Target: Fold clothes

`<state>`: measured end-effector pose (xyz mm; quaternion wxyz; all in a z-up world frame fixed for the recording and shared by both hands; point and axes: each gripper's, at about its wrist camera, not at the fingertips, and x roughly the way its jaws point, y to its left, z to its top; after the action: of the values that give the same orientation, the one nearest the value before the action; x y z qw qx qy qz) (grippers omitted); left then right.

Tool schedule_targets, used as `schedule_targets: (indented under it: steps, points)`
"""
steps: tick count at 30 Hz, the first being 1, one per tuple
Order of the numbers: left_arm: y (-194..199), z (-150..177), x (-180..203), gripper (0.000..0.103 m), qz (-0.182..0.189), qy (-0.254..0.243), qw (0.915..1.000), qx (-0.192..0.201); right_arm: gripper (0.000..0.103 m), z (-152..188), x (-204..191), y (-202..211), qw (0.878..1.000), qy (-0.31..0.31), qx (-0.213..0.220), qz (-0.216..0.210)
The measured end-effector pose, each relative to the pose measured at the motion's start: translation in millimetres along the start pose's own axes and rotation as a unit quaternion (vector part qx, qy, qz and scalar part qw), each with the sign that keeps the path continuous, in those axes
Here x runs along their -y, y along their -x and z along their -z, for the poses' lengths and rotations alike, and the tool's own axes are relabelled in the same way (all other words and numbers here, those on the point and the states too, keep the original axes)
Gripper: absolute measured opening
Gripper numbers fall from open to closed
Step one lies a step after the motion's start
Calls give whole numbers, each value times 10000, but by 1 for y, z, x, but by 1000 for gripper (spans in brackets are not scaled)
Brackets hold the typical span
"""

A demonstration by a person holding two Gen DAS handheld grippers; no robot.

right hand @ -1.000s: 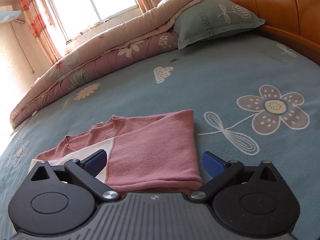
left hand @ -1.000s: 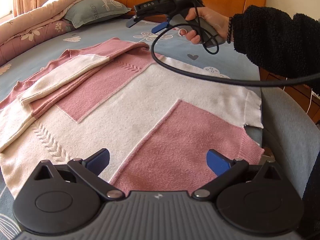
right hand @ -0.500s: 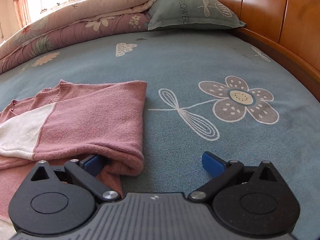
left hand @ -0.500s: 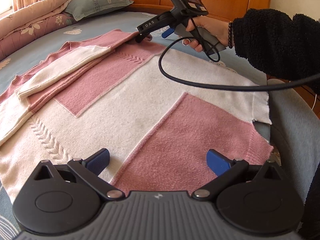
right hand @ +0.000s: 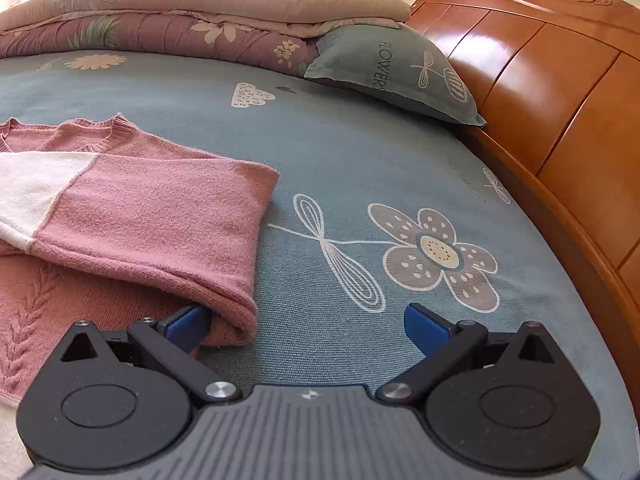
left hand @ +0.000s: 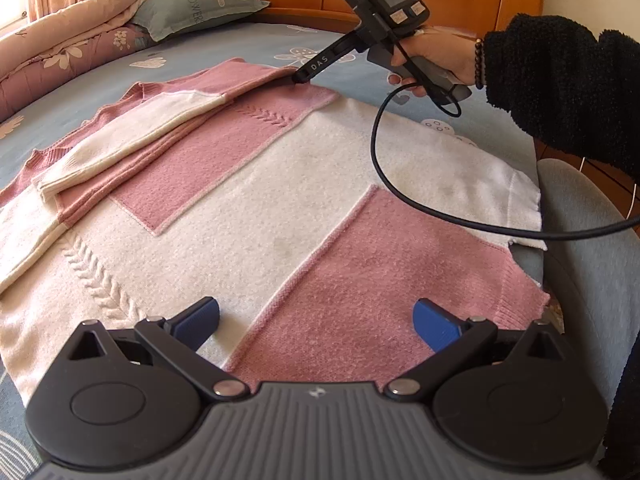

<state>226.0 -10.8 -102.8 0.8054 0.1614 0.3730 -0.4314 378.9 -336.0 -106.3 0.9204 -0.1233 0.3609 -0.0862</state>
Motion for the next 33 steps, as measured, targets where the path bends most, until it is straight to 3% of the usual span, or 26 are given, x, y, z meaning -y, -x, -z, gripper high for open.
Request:
schedule_targets:
  steps: [3, 5, 9, 16, 17, 21, 33]
  points:
    - [1, 0, -3, 102, -34, 34, 10000, 17, 103, -10, 2, 23, 9985, -42, 368, -402]
    - [4, 0, -7, 102, -81, 114, 9999, 51, 103, -22, 3, 29, 9938, -316, 493, -950]
    - [9, 1, -22, 102, -273, 347, 9990, 119, 103, -45, 0, 14, 9715, -991, 467, -2100]
    - [20, 1, -55, 102, -598, 1079, 9918, 337, 103, -2, -32, -6, 9715, -396, 285, -2321]
    - [20, 1, -57, 102, -648, 1127, 9909, 340, 103, -1, -39, -2, 9750, -202, 269, -2197]
    - [20, 1, -62, 102, -737, 1220, 9892, 337, 103, -18, -54, 13, 9743, -64, 309, -2229]
    - [24, 5, -82, 102, -1193, 1747, 9769, 290, 103, -28, -96, 14, 9616, 242, 54, -2735]
